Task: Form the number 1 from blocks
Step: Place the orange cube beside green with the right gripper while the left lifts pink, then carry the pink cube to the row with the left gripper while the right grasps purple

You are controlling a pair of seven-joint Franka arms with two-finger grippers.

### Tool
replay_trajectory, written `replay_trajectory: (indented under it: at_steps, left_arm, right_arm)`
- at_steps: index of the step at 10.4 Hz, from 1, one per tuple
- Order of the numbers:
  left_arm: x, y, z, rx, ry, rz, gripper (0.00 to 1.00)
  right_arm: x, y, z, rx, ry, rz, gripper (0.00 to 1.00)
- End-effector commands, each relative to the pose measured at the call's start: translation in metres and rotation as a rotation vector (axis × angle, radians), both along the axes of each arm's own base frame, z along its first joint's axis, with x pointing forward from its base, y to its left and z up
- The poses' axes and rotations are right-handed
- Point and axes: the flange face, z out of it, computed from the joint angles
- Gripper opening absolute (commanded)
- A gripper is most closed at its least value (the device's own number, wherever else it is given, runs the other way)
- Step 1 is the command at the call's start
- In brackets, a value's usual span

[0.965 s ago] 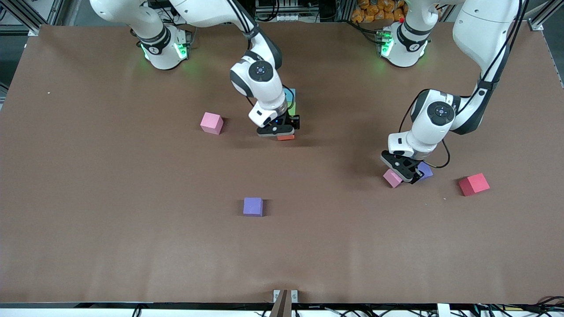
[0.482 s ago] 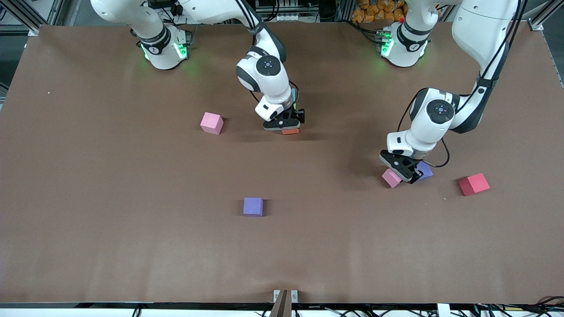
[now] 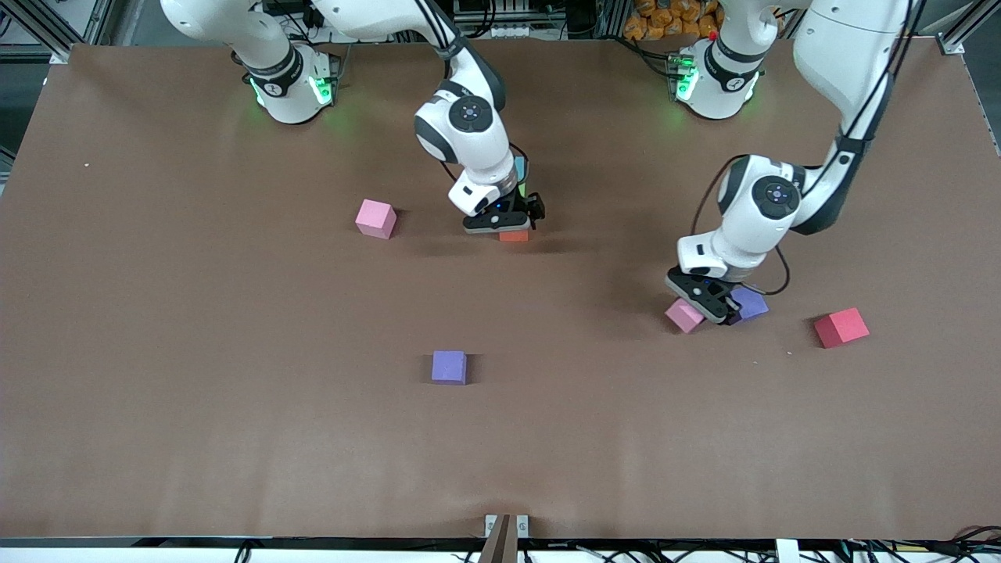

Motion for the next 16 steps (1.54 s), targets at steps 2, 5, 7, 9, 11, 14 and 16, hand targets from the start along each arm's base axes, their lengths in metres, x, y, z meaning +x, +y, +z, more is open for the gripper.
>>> replay_trajectory:
  at_steps: [2,5,7,9,11,14,16]
  left_arm:
    - [-0.019,-0.071,0.030,-0.050,0.101,0.216,0.00]
    - [-0.037,-0.149,0.057,-0.021,0.216,0.407,0.00]
    - [-0.050,-0.190,0.070,0.006,0.263,0.493,0.00]
    - [-0.054,-0.219,0.072,0.000,0.290,0.567,0.00]
    - [-0.052,-0.244,0.067,-0.014,0.327,0.655,0.00]
    - [-0.046,-0.268,0.059,-0.033,0.335,0.696,0.00]
    - [-0.050,-0.289,0.051,-0.026,0.340,0.704,0.00]
  right_arm:
    - [0.057,-0.083,0.049,-0.035,0.013,0.001,1.00]
    - [0.110,-0.161,0.066,-0.074,0.015,0.074,1.00]
    - [0.142,-0.198,0.059,-0.079,0.000,0.070,1.00]
    - [0.173,-0.208,0.059,-0.072,-0.025,0.046,1.00]
    - [0.201,-0.193,0.044,-0.047,-0.077,0.033,1.00]
    - [0.231,-0.189,0.025,0.012,-0.138,-0.030,1.00]
    - [0.241,-0.173,0.018,0.021,-0.152,-0.022,1.00]
